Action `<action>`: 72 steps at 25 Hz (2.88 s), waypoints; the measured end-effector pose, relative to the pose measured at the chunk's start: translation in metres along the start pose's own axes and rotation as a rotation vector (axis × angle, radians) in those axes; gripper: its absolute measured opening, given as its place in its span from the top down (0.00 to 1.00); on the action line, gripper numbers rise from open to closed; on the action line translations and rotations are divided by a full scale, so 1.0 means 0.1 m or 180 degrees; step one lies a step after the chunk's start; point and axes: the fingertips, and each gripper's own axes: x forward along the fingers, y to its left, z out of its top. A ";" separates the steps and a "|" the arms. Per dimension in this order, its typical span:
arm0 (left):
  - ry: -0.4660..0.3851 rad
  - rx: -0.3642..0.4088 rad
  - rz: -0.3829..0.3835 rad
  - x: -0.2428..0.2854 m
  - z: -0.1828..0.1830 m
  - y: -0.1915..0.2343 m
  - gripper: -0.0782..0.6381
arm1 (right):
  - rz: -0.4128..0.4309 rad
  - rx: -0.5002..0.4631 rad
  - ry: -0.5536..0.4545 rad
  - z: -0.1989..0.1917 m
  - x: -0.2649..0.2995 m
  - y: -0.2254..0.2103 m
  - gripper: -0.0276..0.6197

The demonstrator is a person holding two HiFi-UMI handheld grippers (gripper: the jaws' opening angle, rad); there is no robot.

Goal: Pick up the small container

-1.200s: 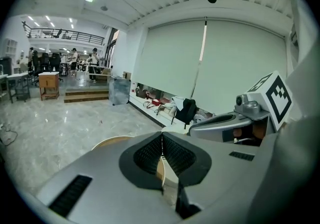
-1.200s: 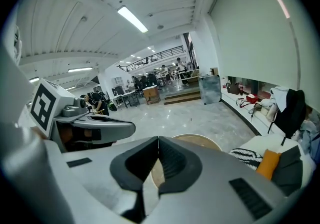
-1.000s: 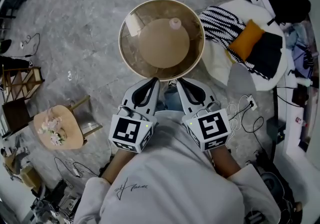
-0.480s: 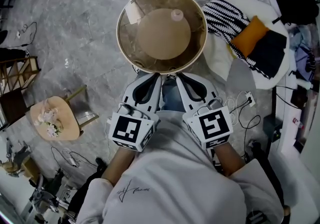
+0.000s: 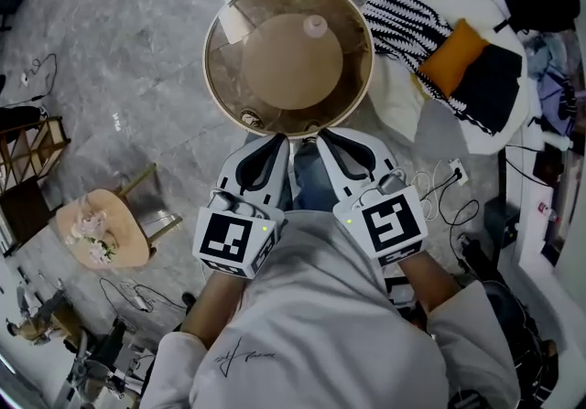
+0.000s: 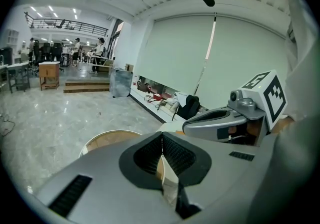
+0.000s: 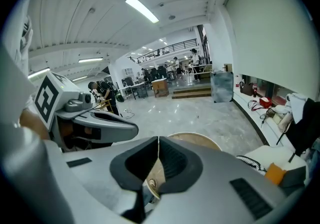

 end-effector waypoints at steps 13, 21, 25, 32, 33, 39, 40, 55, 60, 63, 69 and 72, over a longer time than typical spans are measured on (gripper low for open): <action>0.0023 -0.0237 -0.0155 0.27 -0.17 0.17 0.87 | -0.0055 0.0082 0.0030 -0.23 0.27 -0.28 0.93; 0.0093 -0.0246 -0.0007 0.45 -0.31 0.37 0.87 | -0.0073 0.0095 0.0028 -0.38 0.56 -0.48 0.93; 0.0064 -0.0280 0.0010 0.57 -0.32 0.48 0.87 | -0.0097 0.0140 0.0041 -0.42 0.70 -0.56 0.93; 0.0069 -0.0304 0.0052 0.74 -0.43 0.72 0.87 | -0.0163 0.0179 0.0084 -0.54 0.93 -0.67 0.93; 0.0081 -0.0304 0.0055 0.76 -0.45 0.74 0.87 | -0.0163 0.0193 0.0087 -0.57 0.95 -0.68 0.93; 0.0082 -0.0340 0.0032 0.97 -0.54 0.84 0.87 | -0.0184 0.0229 0.0092 -0.72 1.12 -0.78 0.93; 0.0102 -0.0348 0.0022 1.00 -0.57 0.85 0.87 | -0.0190 0.0241 0.0102 -0.75 1.15 -0.79 0.93; 0.0269 -0.0471 0.0011 1.33 -0.96 1.06 0.87 | -0.0322 0.0265 0.0119 -1.17 1.79 -1.19 0.93; 0.0335 -0.0505 -0.0014 1.40 -1.04 1.11 0.87 | -0.0326 0.0376 0.0146 -1.31 1.95 -1.29 0.93; 0.0373 -0.0498 -0.0036 1.45 -1.09 1.15 0.87 | -0.0372 0.0428 0.0153 -1.38 2.07 -1.38 0.92; 0.0406 -0.0530 -0.0067 1.57 -1.17 1.20 0.87 | -0.0467 0.0484 0.0206 -1.56 2.25 -1.60 0.86; 0.0424 -0.0542 -0.0068 1.62 -1.19 1.24 0.87 | -0.0523 0.0489 0.0226 -1.62 2.33 -1.69 0.85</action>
